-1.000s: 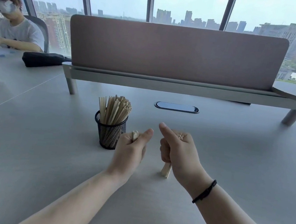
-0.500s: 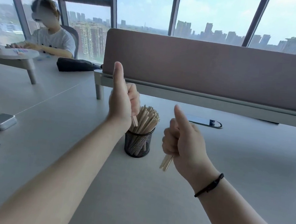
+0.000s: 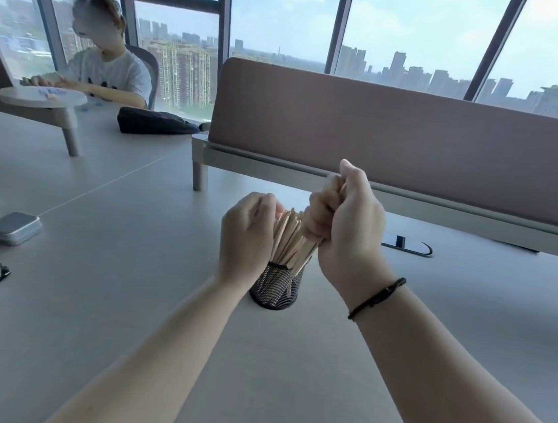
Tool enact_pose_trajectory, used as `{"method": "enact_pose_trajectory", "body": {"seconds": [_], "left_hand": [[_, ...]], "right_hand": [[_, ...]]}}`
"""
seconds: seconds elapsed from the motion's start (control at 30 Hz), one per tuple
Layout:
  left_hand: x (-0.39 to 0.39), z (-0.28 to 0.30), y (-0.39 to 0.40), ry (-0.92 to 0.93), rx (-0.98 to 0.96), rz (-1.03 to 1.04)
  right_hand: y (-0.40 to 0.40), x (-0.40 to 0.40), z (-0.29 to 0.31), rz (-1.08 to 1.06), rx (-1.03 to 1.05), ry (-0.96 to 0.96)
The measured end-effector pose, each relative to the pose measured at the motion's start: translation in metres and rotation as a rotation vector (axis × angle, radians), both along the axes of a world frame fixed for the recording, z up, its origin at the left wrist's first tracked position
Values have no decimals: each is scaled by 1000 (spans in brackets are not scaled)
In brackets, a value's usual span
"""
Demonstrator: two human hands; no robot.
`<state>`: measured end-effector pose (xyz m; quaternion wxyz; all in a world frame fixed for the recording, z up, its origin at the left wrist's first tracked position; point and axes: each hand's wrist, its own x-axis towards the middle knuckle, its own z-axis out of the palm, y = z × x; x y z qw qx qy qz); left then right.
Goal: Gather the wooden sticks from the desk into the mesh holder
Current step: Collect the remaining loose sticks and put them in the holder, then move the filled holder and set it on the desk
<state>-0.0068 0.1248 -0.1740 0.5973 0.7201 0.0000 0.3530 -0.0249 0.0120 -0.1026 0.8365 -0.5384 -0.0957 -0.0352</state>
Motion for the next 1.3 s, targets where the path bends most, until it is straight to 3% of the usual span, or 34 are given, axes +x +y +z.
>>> {"method": "enact_pose_trajectory", "body": {"seconds": [0.07, 0.17, 0.3, 0.4, 0.5, 0.57, 0.63, 0.7, 1.07, 1.3], "left_hand": [[-4, -14, -2, -68, -54, 12], [-8, -38, 0, 4, -84, -83], [-4, -60, 6, 83, -31, -194], [-3, -57, 4, 72, 76, -221], [-4, -54, 3, 86, 188, -180], [-5, -57, 4, 112, 172, -194], [-5, -61, 4, 147, 110, -243], [-3, -62, 6, 179, 46, -306], [-3, -63, 9, 248, -77, -434], [-6, -66, 10, 300, -62, -439]], "right_hand": [[11, 8, 9, -41, -11, -40], [27, 22, 6, -118, -158, -79], [31, 39, -17, -171, -643, -187], [26, 41, -33, -214, -1088, -481], [17, 39, -41, -430, -1404, -820], [12, 39, -42, -453, -1533, -781], [9, 38, -46, -327, -1652, -615], [6, 37, -47, -235, -1683, -521], [-5, 36, -35, -6, -1666, -545], [-9, 35, -36, -8, -1708, -616]]}}
